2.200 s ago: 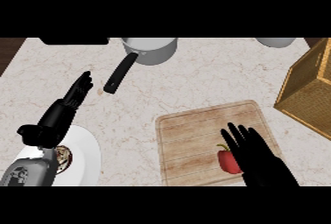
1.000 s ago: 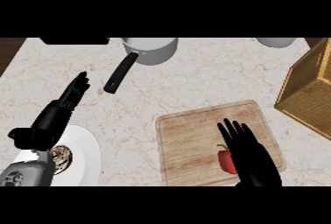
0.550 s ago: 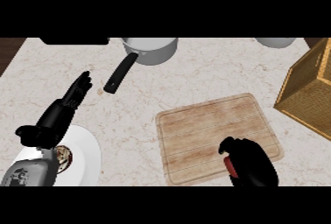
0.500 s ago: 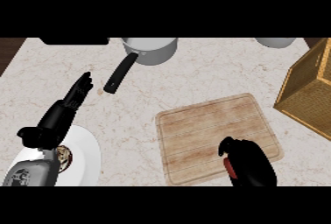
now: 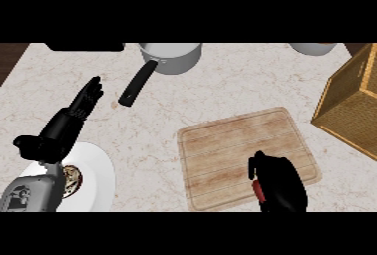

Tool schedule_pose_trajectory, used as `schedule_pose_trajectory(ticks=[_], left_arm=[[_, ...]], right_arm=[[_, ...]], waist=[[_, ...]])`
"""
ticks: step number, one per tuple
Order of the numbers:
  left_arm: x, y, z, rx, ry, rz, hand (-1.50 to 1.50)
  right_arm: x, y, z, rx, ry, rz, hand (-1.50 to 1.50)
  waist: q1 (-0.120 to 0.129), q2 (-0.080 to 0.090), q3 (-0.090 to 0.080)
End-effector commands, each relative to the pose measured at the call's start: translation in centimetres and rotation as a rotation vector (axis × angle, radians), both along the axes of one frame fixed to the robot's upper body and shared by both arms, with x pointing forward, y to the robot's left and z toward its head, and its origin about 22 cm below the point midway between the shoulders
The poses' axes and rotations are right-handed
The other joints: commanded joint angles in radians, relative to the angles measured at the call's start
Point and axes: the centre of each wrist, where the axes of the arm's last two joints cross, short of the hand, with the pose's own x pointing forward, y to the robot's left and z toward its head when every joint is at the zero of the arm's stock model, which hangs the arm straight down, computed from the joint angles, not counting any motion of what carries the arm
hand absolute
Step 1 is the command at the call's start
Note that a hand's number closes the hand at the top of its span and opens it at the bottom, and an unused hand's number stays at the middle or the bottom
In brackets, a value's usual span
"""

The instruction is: Pick the bell pepper from the cutting board and place it in the basket

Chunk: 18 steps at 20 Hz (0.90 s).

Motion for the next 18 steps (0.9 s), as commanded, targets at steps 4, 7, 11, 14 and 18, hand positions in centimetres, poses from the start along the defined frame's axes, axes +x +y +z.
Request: schedule_pose_trajectory(ticks=[4,7,11,14,18], left_arm=[[-1.2,-0.5,-0.4,-0.001,0.004,-0.017,0.00],[-0.5,-0.2,-0.3,0.000,0.024,-0.010,0.00],[-1.2,-0.4,0.0,0.013,0.007,-0.006,0.00],[-0.4,0.0,-0.3,-0.008,0.014,0.012,0.00],[-0.6,-0.9,-0.6,-0.005,0.021,0.003,0.00]], right_arm=[[1.6,1.5,-0.5,0.144,0.034,-0.320,1.50],[2.6,1.1,2.0,0.172,-0.069,-0.317,1.50],[1.4,2.2,2.9,0.402,-0.118,-0.339,1.50],[1.0,2.6,4.9,0.550,-0.223,-0.335,1.50],[-0.9,3.4,10.0,0.758,-0.459,-0.291,1.50]], waist=[[0.007,0.006,0.007],[0.001,0.006,0.007],[0.001,0.005,0.008],[-0.005,0.006,0.008],[-0.014,0.002,0.007]])
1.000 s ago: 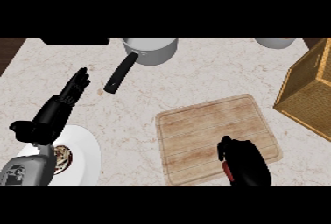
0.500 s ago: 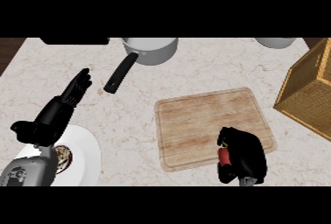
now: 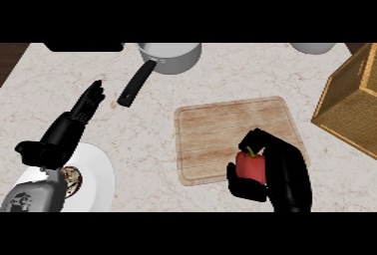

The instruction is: Pick the bell pepper from the cutting board and place it in the basket

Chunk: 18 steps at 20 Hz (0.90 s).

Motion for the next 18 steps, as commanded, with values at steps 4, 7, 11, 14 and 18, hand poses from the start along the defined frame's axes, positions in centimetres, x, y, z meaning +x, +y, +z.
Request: schedule_pose_trajectory(ticks=[4,7,11,14,18], left_arm=[[-0.2,1.5,-0.2,0.008,-0.015,0.002,0.00],[0.3,-1.2,0.2,-0.013,-0.019,-0.005,0.00],[-0.4,-0.6,0.3,0.002,0.008,0.001,0.00],[0.1,0.1,-1.8,0.017,0.002,0.012,0.00],[-0.1,-0.6,0.6,0.006,-0.019,0.015,0.00]], right_arm=[[-3.5,0.7,7.8,0.192,-0.294,-0.063,1.50],[-5.1,0.3,9.6,0.218,-0.314,-0.107,1.50],[-5.9,-0.4,12.3,0.176,-0.293,-0.195,1.50],[-4.2,-2.2,13.8,0.074,-0.289,-0.269,1.50],[-1.5,-2.7,15.8,0.075,-0.317,-0.305,1.50]], waist=[[0.001,-0.001,-0.001],[0.000,0.001,-0.001],[0.006,0.002,-0.001],[0.001,0.004,-0.002],[0.008,0.003,-0.001]])
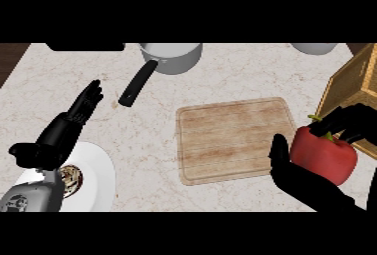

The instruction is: Pick the bell pepper from the cutting board and place it in the basket

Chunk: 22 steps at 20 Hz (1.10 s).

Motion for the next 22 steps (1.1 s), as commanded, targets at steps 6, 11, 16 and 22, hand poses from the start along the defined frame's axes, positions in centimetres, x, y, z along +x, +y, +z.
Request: schedule_pose_trajectory(ticks=[6,11,16,22], left_arm=[[1.0,-1.0,-0.2,0.002,0.000,-0.005,0.00],[-0.6,0.2,0.5,0.006,0.013,-0.004,0.00],[-0.2,0.2,-0.6,-0.006,-0.002,-0.021,0.00],[-0.1,0.5,0.6,0.001,-0.002,-0.013,0.00]], right_arm=[[6.8,-4.1,3.1,0.039,0.003,-0.193,1.50],[9.8,-7.1,3.7,0.059,-0.072,-0.284,1.50],[11.2,-11.5,5.7,0.087,-0.122,-0.386,1.50],[13.2,-17.6,6.9,0.094,-0.100,-0.440,1.50]], waist=[[0.002,0.004,0.000],[0.010,0.003,0.001],[0.006,0.003,0.001],[0.009,0.002,0.001]])
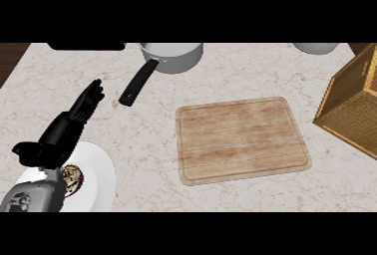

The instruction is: Pick the bell pepper from the cutting board and place it in the basket

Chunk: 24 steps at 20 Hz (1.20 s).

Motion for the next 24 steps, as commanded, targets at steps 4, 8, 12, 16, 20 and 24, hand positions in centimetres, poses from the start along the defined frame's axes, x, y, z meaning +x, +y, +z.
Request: schedule_pose_trajectory(ticks=[4,8,12,16,20,24], left_arm=[[0.5,-0.8,1.3,0.005,-0.009,-0.009,0.00],[1.0,1.5,-0.3,-0.007,-0.012,0.012,0.00],[0.7,-0.7,-0.7,-0.006,0.006,-0.014,0.00],[-0.1,0.1,1.3,-0.009,-0.007,-0.007,0.00],[0.5,-0.1,0.5,-0.002,0.015,-0.001,0.00],[-0.3,0.7,-2.4,0.007,0.001,-0.007,0.00]], right_arm=[[-0.6,-4.8,-1.5,0.023,0.043,-0.003,1.50],[0.5,-8.3,-5.1,0.030,0.050,-0.023,1.50],[0.5,-13.9,-6.7,-0.003,-0.004,-0.070,1.50],[0.8,-13.8,-9.4,-0.060,0.015,-0.067,1.50],[1.2,-15.8,-9.4,-0.091,-0.075,-0.161,1.50],[2.2,-16.0,-9.4,0.015,-0.156,-0.134,-1.50]], waist=[[-0.006,-0.003,0.000],[-0.005,0.000,0.000],[-0.001,0.004,0.001],[0.002,0.000,0.000],[0.005,0.002,0.001],[0.004,0.002,0.000]])
